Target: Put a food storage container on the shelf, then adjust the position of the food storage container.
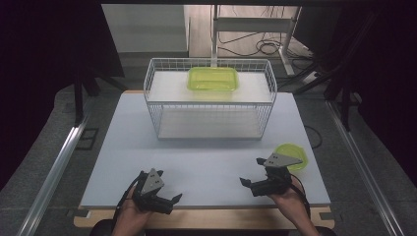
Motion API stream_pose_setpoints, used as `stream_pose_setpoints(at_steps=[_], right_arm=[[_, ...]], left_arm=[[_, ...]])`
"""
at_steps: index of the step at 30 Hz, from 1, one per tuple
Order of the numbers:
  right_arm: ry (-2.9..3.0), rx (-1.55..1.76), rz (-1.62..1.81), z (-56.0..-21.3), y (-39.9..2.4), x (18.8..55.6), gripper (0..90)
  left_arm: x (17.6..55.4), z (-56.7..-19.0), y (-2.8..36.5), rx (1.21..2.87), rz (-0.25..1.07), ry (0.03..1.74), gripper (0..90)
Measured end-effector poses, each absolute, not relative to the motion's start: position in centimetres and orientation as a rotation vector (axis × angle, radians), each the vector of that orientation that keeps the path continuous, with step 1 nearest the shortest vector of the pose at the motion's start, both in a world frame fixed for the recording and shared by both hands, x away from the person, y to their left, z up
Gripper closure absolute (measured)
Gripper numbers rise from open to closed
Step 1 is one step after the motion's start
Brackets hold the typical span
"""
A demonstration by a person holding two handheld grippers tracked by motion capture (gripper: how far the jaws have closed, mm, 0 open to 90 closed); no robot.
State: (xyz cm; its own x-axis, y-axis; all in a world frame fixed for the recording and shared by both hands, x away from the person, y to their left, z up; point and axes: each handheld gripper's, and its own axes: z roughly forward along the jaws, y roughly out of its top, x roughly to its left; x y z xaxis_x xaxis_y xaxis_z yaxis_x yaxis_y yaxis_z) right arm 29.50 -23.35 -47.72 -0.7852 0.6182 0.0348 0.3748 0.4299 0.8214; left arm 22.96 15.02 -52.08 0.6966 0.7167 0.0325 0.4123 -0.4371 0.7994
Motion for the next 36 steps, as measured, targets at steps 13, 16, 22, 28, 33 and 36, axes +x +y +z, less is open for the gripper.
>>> stream_pose_setpoints(at_steps=[13, 16, 22, 28, 33, 36], right_arm=[[2.359, 1.003, 1.295, -47.5, -24.9, 30.6, 14.9], [2.350, 1.002, 1.267, -46.6, -26.1, 31.0, 32.2], [2.291, 1.060, 1.247, -45.5, -28.2, 31.6, 53.3], [2.234, 1.145, 1.212, -45.0, -31.0, 32.7, 78.1], [2.186, 1.203, 1.172, -44.9, -33.1, 33.5, 88.3], [2.157, 1.243, 1.162, -44.9, -34.2, 33.8, 89.9]], left_arm=[[23.0, -52.1, 15.0, 2.093, 0.472, 0.857, 1.8], [23.0, -52.2, 14.9, 2.098, 0.474, 0.857, 1.8], [23.0, -52.2, 14.9, 2.102, 0.473, 0.857, 1.8], [23.0, -52.2, 14.9, 2.110, 0.473, 0.855, 1.8], [23.0, -52.3, 14.9, 2.111, 0.472, 0.856, 1.8], [23.1, -52.3, 14.8, 2.111, 0.472, 0.856, 1.8]])
